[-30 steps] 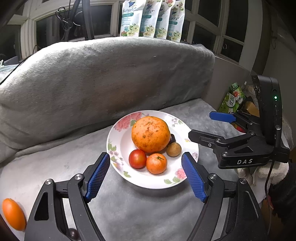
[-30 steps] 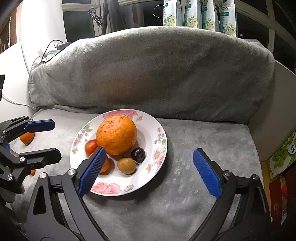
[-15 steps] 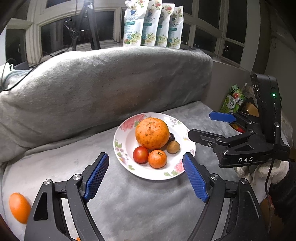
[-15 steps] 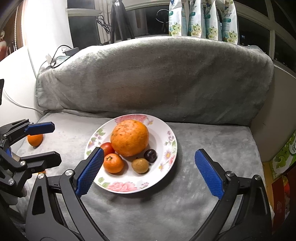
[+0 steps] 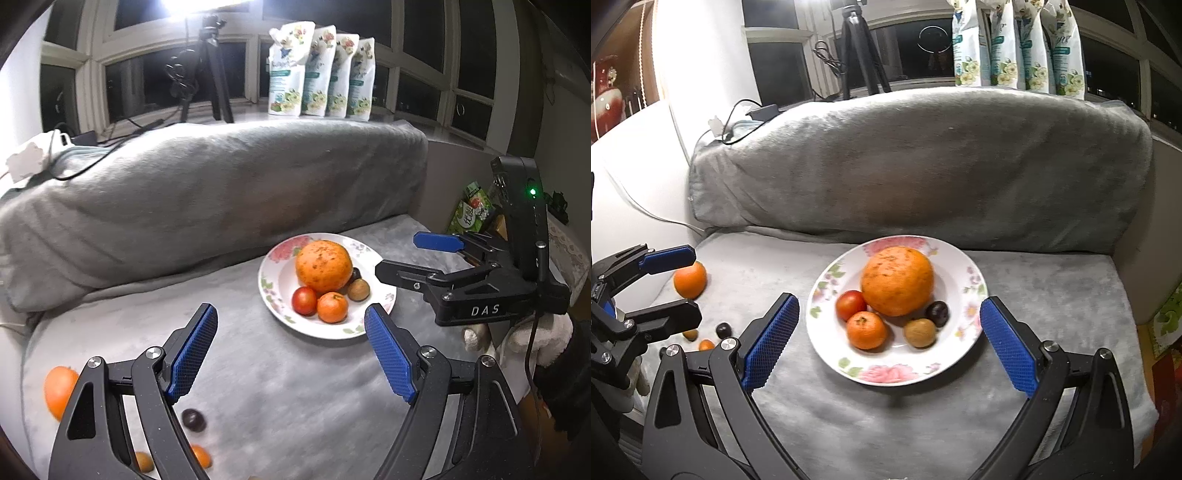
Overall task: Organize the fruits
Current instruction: 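Withdraw both tools from the plate toward the large orange on the blanket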
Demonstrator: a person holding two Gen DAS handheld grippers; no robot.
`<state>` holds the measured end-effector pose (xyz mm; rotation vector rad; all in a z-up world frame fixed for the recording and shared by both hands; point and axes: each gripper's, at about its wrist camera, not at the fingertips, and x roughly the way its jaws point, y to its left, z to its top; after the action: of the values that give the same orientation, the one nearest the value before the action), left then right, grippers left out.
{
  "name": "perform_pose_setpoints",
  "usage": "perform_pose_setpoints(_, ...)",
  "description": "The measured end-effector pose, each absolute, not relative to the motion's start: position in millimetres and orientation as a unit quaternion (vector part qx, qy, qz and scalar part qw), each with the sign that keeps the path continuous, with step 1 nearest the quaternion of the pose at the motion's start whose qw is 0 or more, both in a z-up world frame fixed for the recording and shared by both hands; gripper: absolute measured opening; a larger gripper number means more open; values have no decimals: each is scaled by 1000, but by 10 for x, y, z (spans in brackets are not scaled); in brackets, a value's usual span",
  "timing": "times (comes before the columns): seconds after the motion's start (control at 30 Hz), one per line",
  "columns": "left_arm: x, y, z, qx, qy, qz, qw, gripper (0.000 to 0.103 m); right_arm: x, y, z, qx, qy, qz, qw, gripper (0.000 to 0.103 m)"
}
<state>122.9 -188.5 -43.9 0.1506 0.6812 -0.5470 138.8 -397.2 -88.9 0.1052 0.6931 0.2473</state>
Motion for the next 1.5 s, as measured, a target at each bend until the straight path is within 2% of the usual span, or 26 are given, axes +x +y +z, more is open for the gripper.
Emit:
perform_pose_setpoints(0.63,974,-917,-460,47,317,-190,928,82,1517,-3077,-763,13,342,176,923,100)
perform_pose_setpoints(1.2,1053,156,-799,-49,350,-110,929,82,1771,-2185,-890,-20,366,245,897,100)
perform_pose_setpoints(1.5,1188,398,-1002,-84,371,-99,920,82,1947,-1724,-972,-26,385,292,875,100)
